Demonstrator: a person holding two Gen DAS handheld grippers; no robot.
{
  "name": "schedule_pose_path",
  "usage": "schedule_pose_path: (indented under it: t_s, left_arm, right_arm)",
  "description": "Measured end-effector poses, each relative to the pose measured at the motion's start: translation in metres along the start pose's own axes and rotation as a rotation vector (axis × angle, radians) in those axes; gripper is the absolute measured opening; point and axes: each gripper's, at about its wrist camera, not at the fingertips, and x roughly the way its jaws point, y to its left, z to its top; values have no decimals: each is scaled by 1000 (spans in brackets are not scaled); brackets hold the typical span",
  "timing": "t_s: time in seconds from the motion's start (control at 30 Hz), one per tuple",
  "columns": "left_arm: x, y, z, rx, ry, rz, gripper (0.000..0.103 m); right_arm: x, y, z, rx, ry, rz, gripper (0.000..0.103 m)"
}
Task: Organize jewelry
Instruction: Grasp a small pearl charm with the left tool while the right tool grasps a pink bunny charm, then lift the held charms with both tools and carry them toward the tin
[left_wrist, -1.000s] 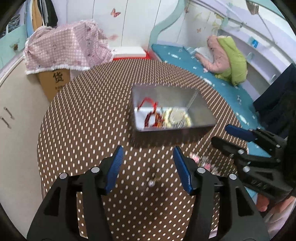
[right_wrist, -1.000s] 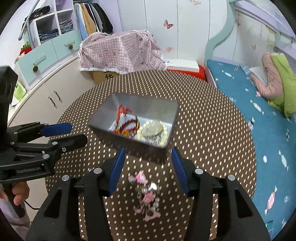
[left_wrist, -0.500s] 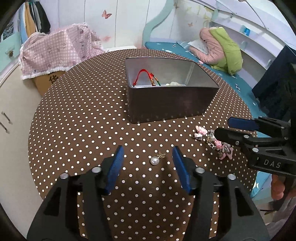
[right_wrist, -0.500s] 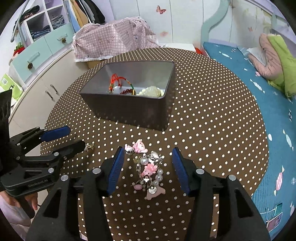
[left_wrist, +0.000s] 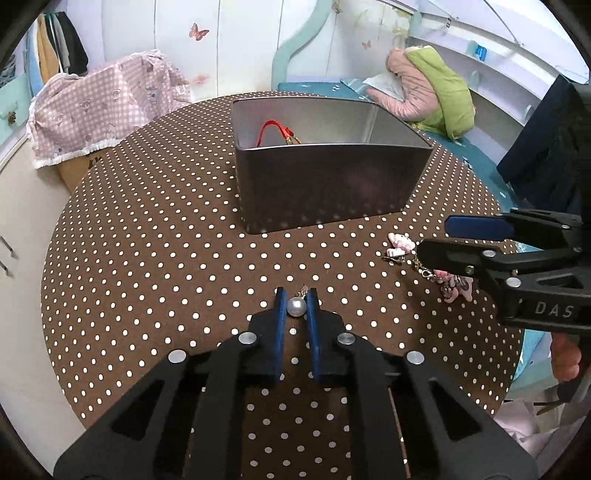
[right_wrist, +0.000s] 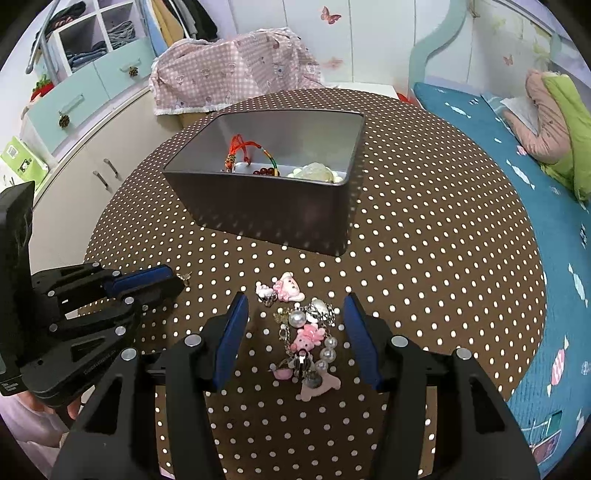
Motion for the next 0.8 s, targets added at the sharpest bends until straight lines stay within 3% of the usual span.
schedule_pose_path:
  t_s: [0.1,0.37,0.67,0.7,0.73,0.8]
  left_arm:
    - [-1,5,2,-25,-11,-11,11]
    - [-7,13,8,-54,-61,-33,11]
    - [-14,26,13,-77,-103,-51,11]
    - [-14,26,14,-78,-108,-52,11]
    - [-15,27,16,-79,-112,-52,11]
    - [-17,28,20,-78,-123,-55,11]
  right_arm:
    - [8,0,1,-6,15,1,50]
    - [22,3,5,-43,37,-15,28]
    - [19,1,5,-29,38,4,23]
    - [18,2,5,-28,37,5,17]
    - [17,-1,8,-24,40,10,0]
    - [18,0,9,-27,42,12,0]
